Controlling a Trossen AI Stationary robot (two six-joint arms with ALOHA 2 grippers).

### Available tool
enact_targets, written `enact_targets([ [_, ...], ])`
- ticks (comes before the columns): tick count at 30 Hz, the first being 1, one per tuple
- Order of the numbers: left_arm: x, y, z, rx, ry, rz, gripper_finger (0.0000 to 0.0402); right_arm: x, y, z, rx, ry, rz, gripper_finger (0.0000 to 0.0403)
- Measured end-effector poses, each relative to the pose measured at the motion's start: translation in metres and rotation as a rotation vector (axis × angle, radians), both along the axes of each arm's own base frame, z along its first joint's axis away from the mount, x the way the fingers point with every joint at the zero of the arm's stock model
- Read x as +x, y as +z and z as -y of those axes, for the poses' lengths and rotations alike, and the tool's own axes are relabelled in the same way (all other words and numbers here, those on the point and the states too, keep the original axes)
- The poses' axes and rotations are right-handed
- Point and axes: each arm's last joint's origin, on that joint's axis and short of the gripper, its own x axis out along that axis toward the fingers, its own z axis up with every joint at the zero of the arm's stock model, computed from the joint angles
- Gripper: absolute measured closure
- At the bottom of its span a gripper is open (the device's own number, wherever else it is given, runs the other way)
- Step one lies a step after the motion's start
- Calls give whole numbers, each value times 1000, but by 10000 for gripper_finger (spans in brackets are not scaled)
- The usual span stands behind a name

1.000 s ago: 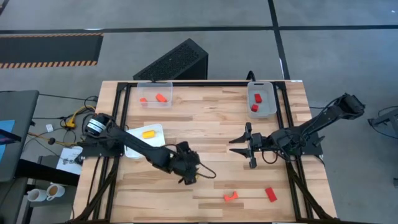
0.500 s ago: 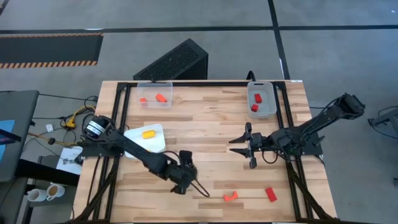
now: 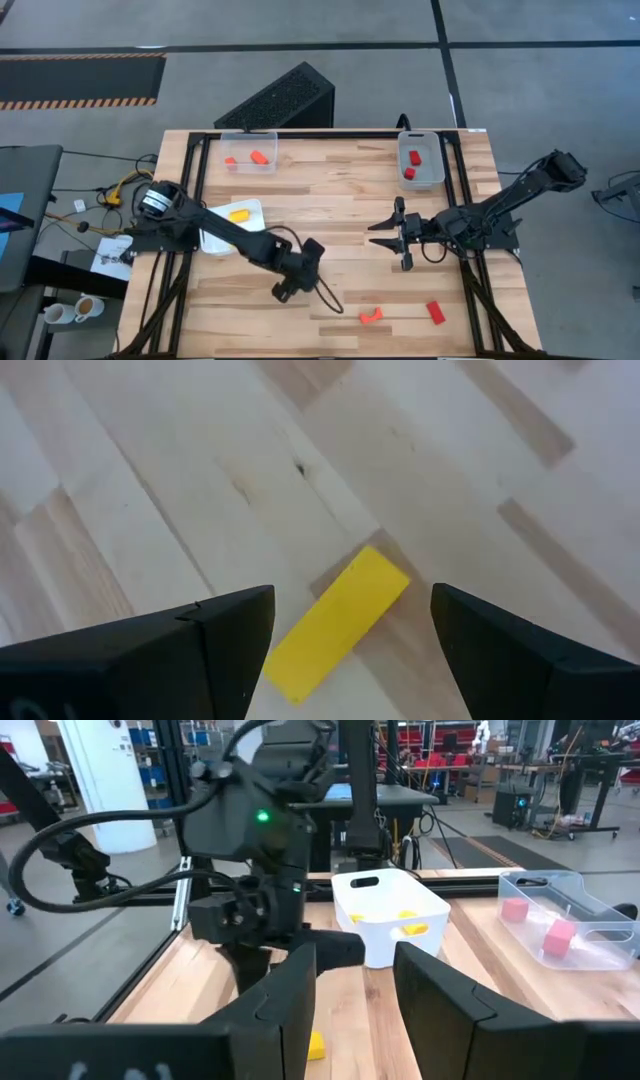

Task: Sort & place blocks by color
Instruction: Put the yellow block into the white bin

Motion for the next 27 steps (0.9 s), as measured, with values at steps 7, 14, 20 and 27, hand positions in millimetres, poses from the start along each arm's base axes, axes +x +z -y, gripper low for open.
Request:
enact_targets([
  [7,4,0,-12,54,-237,12,160,0,0,0,0,0,-1,244],
  [14,12,-11,-15,178,-343,54,162,1,0,3,1,-18,-4,244],
  [20,22,-31,-12,205,-380,-37,162,2,-2,6,16,-35,-17,244],
  [27,29,-34,-11,153,-374,-111,194,2,-3,7,18,-37,-27,244],
])
